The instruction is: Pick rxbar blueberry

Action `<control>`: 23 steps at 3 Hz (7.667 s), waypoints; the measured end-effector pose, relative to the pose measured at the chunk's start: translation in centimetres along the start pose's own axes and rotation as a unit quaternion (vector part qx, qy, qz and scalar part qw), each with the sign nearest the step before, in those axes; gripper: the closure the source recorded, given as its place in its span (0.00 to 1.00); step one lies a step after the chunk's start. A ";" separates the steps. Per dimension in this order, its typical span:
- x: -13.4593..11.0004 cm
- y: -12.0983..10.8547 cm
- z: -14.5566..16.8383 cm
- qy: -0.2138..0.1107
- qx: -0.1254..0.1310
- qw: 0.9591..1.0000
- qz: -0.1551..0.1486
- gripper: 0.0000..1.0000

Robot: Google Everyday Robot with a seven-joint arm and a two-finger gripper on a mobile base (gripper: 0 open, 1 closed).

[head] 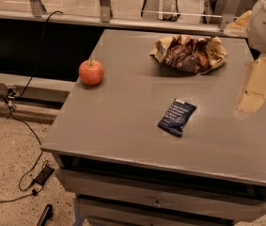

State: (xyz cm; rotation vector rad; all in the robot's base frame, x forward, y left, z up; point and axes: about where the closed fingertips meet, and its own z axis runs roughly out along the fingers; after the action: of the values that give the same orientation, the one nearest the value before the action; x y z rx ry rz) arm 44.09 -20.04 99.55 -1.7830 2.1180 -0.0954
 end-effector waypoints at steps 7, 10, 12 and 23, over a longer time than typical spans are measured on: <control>-2.6 -0.1 10.2 -0.118 -0.004 0.933 -0.341 0.00; 0.1 -1.4 15.2 -0.059 0.003 0.931 -0.359 0.00; -0.7 -1.6 17.8 -0.030 -0.024 0.896 -0.443 0.00; -2.5 -0.4 13.2 -0.078 -0.018 0.866 -0.493 1.00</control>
Offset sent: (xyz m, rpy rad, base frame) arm -0.0032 0.0774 -0.0657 0.2153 -0.0315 0.9343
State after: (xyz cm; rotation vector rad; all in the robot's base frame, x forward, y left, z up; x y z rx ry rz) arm 49.03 -15.29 88.00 -2.5984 0.9132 -0.1625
